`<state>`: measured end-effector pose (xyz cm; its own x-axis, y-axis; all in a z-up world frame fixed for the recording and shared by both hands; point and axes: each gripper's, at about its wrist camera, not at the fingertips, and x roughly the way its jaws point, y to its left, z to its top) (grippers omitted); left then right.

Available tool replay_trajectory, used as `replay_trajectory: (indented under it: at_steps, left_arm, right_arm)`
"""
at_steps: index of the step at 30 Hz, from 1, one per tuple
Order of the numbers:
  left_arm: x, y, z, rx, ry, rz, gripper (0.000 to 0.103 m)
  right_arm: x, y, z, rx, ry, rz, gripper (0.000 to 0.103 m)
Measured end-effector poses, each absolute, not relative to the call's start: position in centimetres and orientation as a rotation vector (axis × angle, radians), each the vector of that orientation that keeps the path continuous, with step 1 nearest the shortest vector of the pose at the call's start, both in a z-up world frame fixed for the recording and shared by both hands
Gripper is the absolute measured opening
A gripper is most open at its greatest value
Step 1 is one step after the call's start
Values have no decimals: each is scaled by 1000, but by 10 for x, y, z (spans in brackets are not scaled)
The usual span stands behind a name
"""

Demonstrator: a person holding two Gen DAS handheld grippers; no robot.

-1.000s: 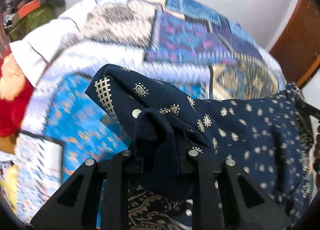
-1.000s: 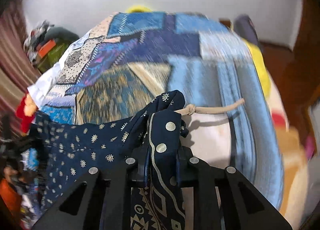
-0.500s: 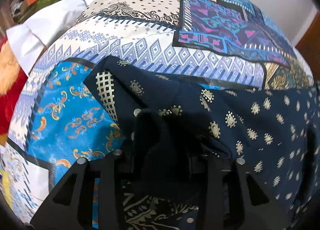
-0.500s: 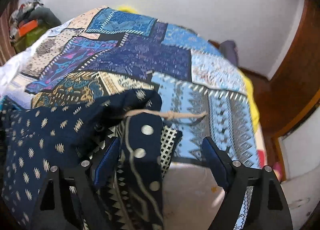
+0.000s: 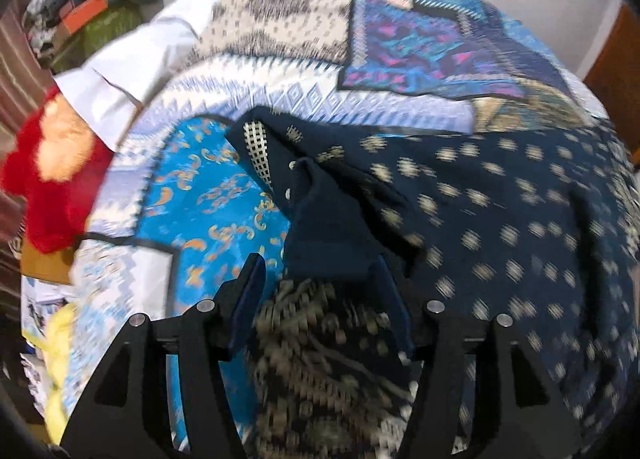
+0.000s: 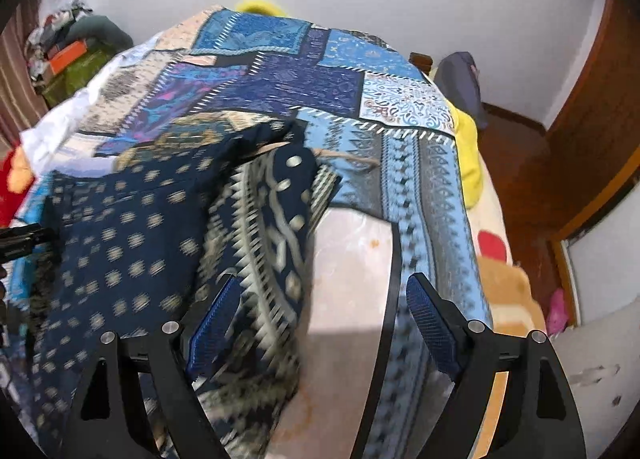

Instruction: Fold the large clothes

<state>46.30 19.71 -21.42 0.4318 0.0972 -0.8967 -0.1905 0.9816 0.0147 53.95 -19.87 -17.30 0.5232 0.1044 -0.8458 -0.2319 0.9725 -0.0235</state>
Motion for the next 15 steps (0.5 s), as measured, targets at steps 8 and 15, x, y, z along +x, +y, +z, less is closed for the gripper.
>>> replay_trajectory:
  at_steps: [8,15]
  left_arm:
    - [377,158,-130,8,923,91,84]
    - [317,141,-96,12,860,62,97]
  right_arm:
    - [468,-195,-120,-55,966,293,91]
    - [406,-200,-78,43,897,343,98]
